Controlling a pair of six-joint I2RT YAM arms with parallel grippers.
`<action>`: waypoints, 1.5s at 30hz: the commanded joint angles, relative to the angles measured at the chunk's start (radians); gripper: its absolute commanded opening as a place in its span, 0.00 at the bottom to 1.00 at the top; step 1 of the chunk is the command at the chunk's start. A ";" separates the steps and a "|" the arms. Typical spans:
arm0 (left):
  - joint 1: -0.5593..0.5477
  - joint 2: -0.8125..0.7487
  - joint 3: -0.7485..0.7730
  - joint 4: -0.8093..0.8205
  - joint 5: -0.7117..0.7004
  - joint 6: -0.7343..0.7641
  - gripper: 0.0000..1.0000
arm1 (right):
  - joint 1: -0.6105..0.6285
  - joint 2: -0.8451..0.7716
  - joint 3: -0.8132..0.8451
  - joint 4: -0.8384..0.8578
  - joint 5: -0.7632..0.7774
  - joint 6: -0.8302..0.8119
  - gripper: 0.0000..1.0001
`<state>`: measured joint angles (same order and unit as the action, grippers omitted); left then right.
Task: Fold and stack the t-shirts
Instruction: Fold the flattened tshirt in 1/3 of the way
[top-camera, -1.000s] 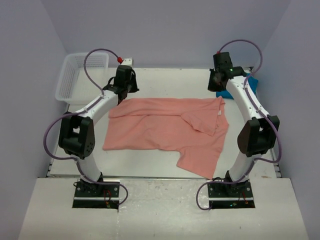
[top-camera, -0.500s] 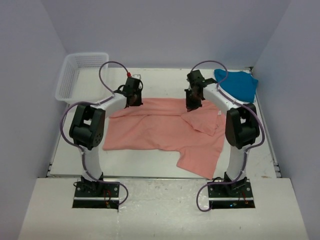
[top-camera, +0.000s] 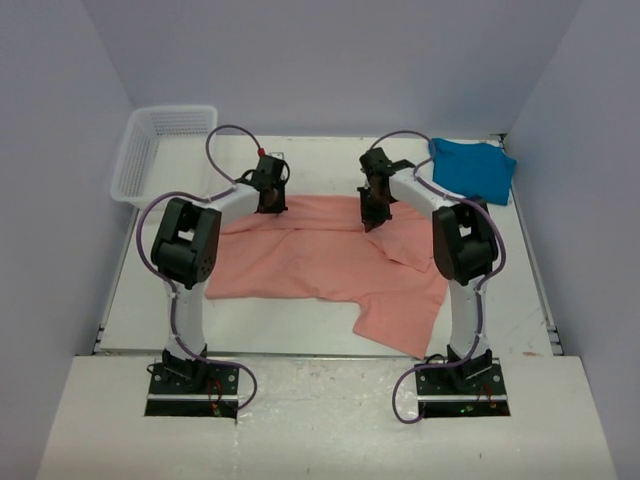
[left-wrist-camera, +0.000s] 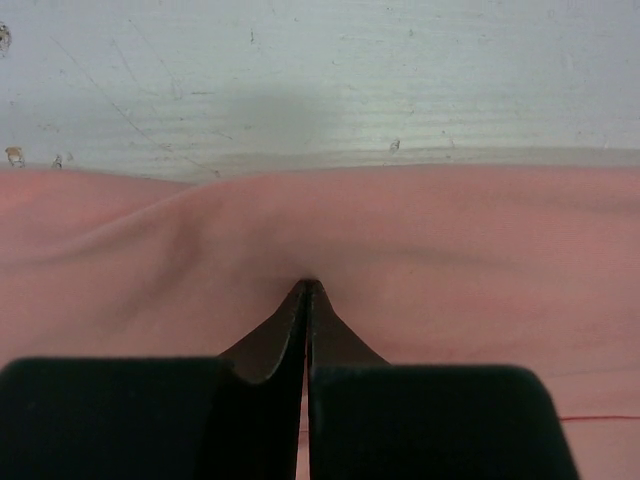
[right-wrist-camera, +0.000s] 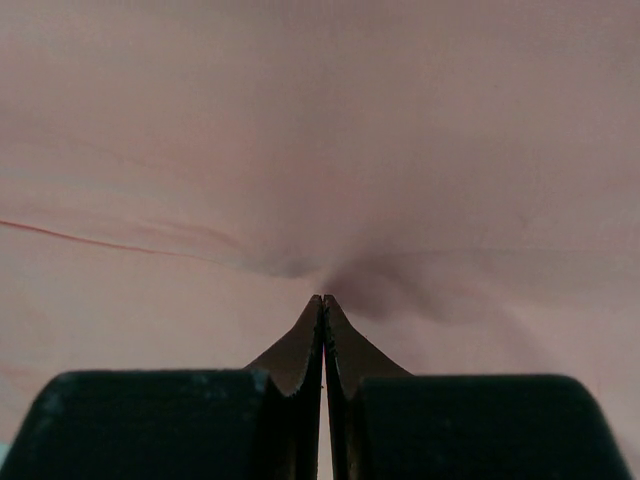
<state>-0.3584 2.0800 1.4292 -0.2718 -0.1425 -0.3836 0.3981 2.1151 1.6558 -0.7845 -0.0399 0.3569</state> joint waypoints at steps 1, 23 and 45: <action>0.022 0.032 0.036 -0.027 -0.014 -0.021 0.00 | 0.002 0.037 0.081 -0.062 0.014 -0.018 0.00; 0.099 0.158 0.166 -0.095 0.070 0.003 0.00 | -0.018 0.304 0.458 -0.240 -0.029 -0.050 0.00; 0.104 0.201 0.212 -0.099 0.115 0.017 0.00 | -0.096 0.131 0.654 -0.151 0.040 -0.200 0.00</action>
<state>-0.2619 2.2368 1.6588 -0.3038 -0.0551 -0.3992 0.2951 2.4195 2.2696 -0.9775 -0.0425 0.2047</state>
